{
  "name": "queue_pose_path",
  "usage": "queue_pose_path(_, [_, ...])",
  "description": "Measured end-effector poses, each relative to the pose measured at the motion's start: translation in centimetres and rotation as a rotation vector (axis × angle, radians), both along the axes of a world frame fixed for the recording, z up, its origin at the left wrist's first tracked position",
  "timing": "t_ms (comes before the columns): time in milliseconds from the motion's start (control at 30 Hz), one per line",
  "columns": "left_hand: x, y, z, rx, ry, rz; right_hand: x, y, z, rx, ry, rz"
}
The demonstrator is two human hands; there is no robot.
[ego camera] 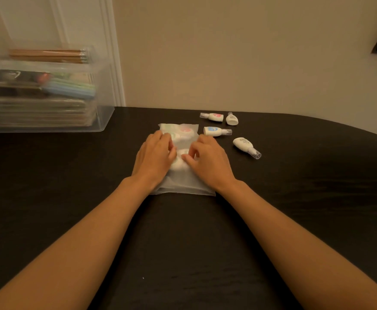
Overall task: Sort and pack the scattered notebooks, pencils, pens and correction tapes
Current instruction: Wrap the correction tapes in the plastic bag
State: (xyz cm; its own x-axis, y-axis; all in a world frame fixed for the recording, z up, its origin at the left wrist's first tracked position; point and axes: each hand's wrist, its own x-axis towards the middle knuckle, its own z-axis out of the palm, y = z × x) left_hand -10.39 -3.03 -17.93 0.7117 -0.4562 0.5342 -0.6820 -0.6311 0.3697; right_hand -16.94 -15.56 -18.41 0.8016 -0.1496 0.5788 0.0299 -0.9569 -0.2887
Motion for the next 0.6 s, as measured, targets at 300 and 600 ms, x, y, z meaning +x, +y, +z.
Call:
queue_pose_path(300, [-0.3, 0.4, 0.0, 0.083, 0.040, -0.135, -0.4, 0.6, 0.3, -0.031, 0.160, -0.099])
queue_pose_path(600, [0.4, -0.5, -0.4, 0.141, 0.186, -0.066, 0.6, -0.3, -0.1, 0.057, 0.389, -0.078])
